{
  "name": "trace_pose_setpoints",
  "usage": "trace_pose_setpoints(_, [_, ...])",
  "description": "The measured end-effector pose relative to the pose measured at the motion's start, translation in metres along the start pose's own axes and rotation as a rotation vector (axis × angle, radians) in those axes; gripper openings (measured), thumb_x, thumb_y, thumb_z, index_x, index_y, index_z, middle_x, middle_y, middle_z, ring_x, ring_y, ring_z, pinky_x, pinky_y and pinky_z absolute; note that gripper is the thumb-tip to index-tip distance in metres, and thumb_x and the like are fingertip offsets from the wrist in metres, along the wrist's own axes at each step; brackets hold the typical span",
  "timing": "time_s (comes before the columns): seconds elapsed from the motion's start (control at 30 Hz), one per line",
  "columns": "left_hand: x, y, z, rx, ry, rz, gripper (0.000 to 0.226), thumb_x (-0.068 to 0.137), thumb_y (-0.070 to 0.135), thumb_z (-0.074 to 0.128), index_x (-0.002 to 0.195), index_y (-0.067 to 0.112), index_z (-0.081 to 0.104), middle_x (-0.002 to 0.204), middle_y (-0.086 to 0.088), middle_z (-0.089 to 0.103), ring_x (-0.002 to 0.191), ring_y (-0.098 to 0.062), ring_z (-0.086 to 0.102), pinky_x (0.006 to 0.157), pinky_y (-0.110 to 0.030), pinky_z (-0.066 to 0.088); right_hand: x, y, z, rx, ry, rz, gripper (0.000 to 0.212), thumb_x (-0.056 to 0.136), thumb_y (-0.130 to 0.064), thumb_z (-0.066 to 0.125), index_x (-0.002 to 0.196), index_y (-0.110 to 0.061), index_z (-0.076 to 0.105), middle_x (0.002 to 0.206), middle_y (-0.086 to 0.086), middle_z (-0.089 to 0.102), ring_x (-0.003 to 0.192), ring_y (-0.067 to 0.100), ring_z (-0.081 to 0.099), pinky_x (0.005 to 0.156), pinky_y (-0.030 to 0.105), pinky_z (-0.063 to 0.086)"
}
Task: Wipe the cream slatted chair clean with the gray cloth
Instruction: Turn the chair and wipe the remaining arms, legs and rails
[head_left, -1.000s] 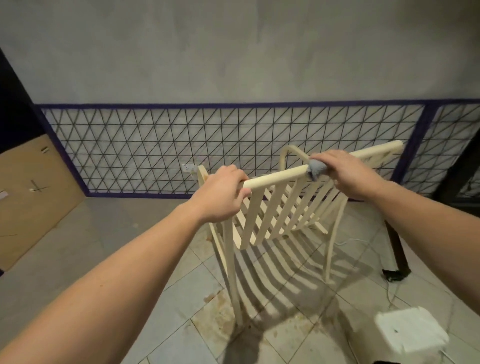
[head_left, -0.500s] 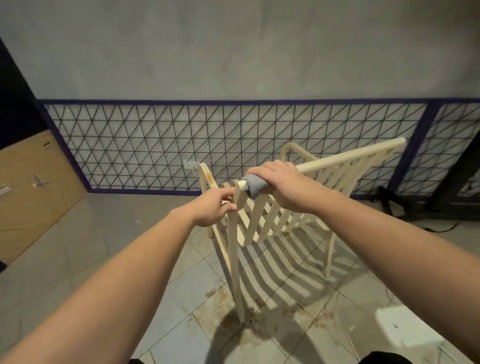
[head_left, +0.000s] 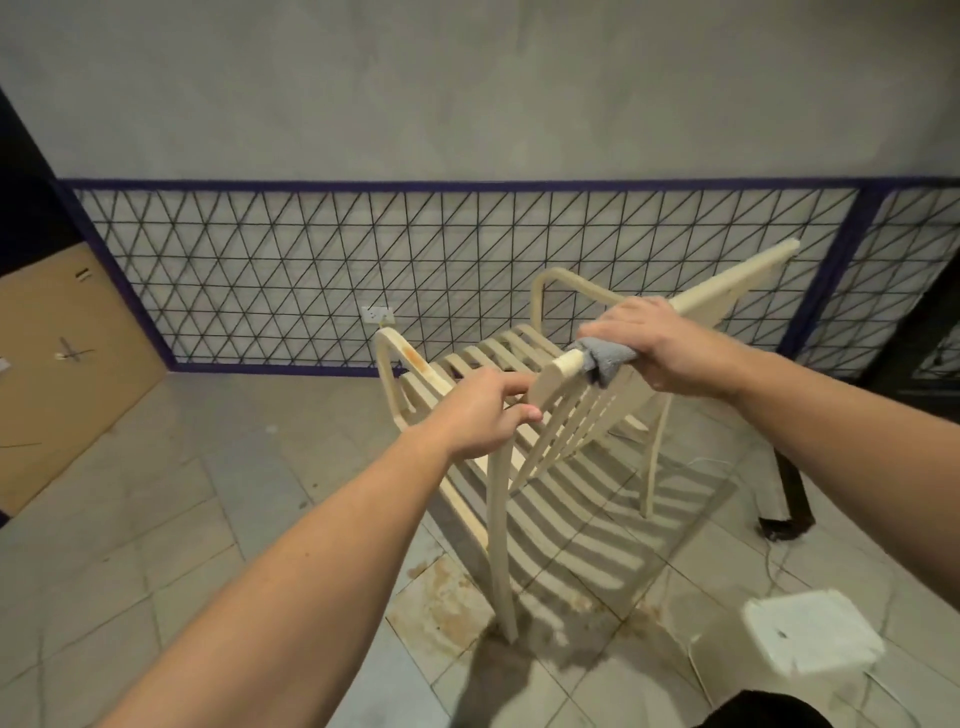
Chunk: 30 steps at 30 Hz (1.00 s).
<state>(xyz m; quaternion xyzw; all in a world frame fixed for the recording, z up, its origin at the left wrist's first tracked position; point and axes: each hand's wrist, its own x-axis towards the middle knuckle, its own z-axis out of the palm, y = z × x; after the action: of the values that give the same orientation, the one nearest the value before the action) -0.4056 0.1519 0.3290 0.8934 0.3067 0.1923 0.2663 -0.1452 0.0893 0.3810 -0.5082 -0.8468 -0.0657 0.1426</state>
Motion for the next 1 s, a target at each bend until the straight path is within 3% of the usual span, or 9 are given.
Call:
trace_pose_setpoints(0.1, [0.009,0.007,0.019,0.035,0.040,-0.036,0.023,0.095,0.032,0.062,0.088,0.053,0.063,0.091,0.022,0.068,0.100,-0.011,0.055,0.092,-0.040,0.047,-0.013,0.018,-0.005,-0.018,0.005,0.061,0.047,0.093,-0.009,0.061,0.132,-0.033,0.056,0.120,-0.022,0.050,0.114,0.010,0.046,0.102,0.046,0.038])
trace_pose_setpoints(0.23, [0.022,0.022,0.036,0.050,0.092,-0.054,0.018,0.097,0.036,0.060,0.113,0.040,0.068,0.104,0.013,0.073,0.102,-0.015,0.064,0.089,-0.044,0.054,-0.025,0.029,0.000,-0.058,0.093,0.158,0.053,0.091,-0.010,0.068,0.135,-0.033,0.052,0.134,-0.011,0.056,0.123,0.021,0.050,0.106,0.051,0.038])
trace_pose_setpoints(0.33, [0.030,0.026,0.042,-0.027,0.040,-0.086,0.035,0.098,0.035,0.060,0.132,0.045,0.058,0.120,0.012,0.070,0.113,-0.016,0.061,0.096,-0.045,0.052,-0.048,0.006,0.010,0.010,0.316,0.310,0.058,0.087,0.001,0.065,0.137,-0.025,0.052,0.137,-0.005,0.053,0.126,0.020,0.045,0.112,0.044,0.034])
trace_pose_setpoints(0.43, [0.023,0.010,0.036,-0.135,0.093,-0.076,0.055,0.092,0.034,0.070,0.141,0.045,0.051,0.124,0.020,0.065,0.113,-0.012,0.056,0.096,-0.033,0.046,-0.067,-0.050,0.043,0.349,0.621,0.639,0.052,0.090,0.004,0.057,0.133,-0.025,0.051,0.125,-0.010,0.050,0.118,0.011,0.047,0.104,0.035,0.040])
trace_pose_setpoints(0.53, [0.005,-0.025,0.032,-0.248,0.264,-0.285,0.052,0.090,0.023,0.074,0.139,0.031,0.056,0.122,0.013,0.065,0.097,-0.009,0.060,0.082,-0.020,0.049,-0.058,-0.090,0.077,0.659,0.605,0.754,0.039,0.099,-0.009,0.054,0.131,-0.030,0.048,0.124,-0.009,0.055,0.108,-0.002,0.055,0.097,0.032,0.051])
trace_pose_setpoints(0.7, [-0.025,-0.078,0.044,-0.566,0.295,-0.737,0.027,0.099,0.016,0.058,0.126,0.014,0.063,0.098,0.002,0.063,0.075,-0.011,0.056,0.062,-0.020,0.047,-0.007,-0.118,0.105,0.959,0.640,0.957,0.040,0.102,-0.037,0.049,0.139,-0.023,0.039,0.122,-0.007,0.063,0.112,0.011,0.059,0.099,0.034,0.044])
trace_pose_setpoints(0.83, [-0.023,-0.109,0.061,-0.783,0.252,-0.905,0.020,0.102,0.018,0.048,0.106,0.014,0.067,0.106,-0.005,0.064,0.080,-0.020,0.056,0.071,-0.035,0.050,0.018,-0.122,0.115,1.017,0.836,1.044,0.033,0.100,-0.035,0.054,0.130,-0.026,0.044,0.121,-0.013,0.062,0.106,0.000,0.056,0.099,0.025,0.038])
trace_pose_setpoints(0.93, [0.000,-0.117,0.071,-1.036,0.266,-0.977,0.029,0.105,0.022,0.043,0.126,0.011,0.060,0.109,-0.005,0.068,0.090,-0.022,0.064,0.072,-0.035,0.055,0.024,-0.120,0.121,1.007,0.961,1.081,0.025,0.099,-0.027,0.058,0.120,-0.034,0.045,0.110,-0.022,0.061,0.098,-0.014,0.053,0.090,0.015,0.036])
trace_pose_setpoints(1.0, [0.023,-0.123,0.075,-1.237,0.319,-0.971,0.037,0.107,0.025,0.038,0.138,0.009,0.052,0.122,-0.008,0.067,0.104,-0.026,0.066,0.087,-0.042,0.058,0.027,-0.120,0.122,0.995,1.016,1.078,0.028,0.098,-0.022,0.059,0.120,-0.033,0.045,0.108,-0.025,0.060,0.097,-0.017,0.053,0.084,0.004,0.036])
